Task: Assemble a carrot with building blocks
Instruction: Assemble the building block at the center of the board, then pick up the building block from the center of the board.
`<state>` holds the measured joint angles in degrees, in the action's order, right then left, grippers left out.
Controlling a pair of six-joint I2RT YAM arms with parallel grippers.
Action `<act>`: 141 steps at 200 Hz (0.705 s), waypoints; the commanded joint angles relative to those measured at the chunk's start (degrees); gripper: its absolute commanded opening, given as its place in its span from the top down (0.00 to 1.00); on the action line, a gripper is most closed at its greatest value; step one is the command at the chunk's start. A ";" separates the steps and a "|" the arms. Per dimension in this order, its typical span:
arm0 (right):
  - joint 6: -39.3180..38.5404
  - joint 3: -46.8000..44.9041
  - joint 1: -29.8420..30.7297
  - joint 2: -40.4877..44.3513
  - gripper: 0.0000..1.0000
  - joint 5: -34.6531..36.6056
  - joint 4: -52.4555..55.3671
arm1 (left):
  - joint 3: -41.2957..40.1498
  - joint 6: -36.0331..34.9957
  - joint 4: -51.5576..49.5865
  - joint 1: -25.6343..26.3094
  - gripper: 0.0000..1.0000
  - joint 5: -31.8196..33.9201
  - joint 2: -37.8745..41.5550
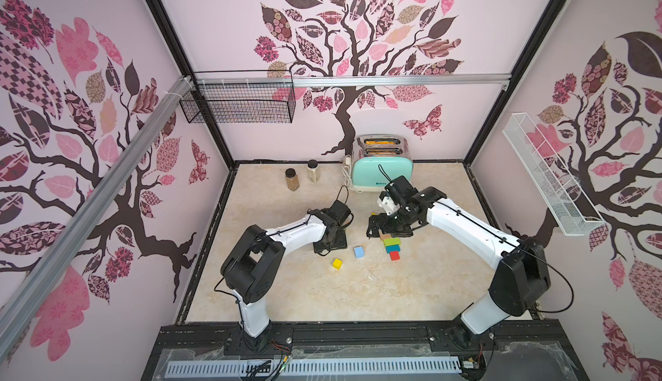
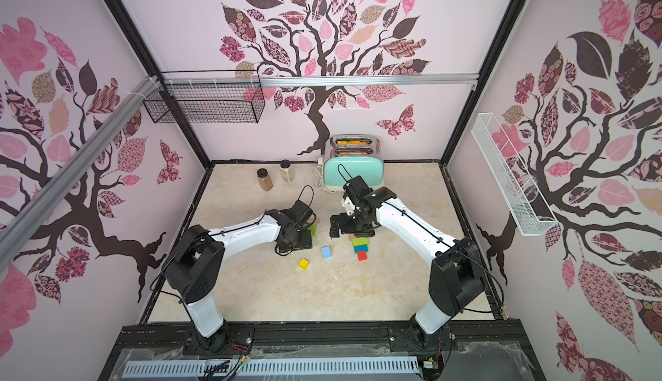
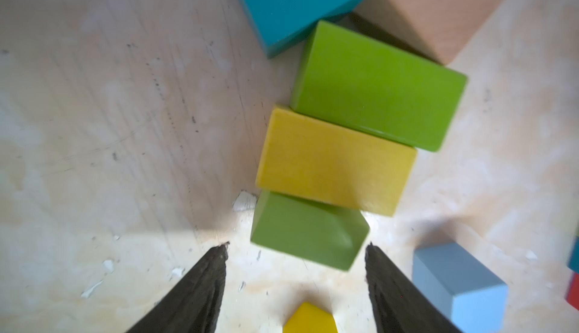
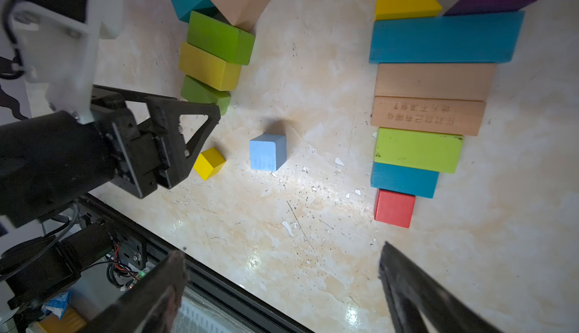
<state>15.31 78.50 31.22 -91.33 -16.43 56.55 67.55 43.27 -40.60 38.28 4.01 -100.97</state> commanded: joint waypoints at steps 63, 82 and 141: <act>0.59 2.86 -3.19 6.12 0.01 2.78 3.24 | 7.66 -0.90 -0.93 10.09 0.24 -1.97 -2.60; 0.19 2.54 -3.80 7.30 0.01 2.95 3.51 | 9.13 -0.84 -0.52 10.85 0.24 -2.04 -5.75; -0.12 1.29 -3.84 8.11 0.01 2.25 3.00 | 11.94 -0.38 0.32 11.11 0.28 -2.28 -11.62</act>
<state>15.55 79.81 27.11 -84.40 -13.67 59.09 77.19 42.70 -41.25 49.17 2.07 -111.00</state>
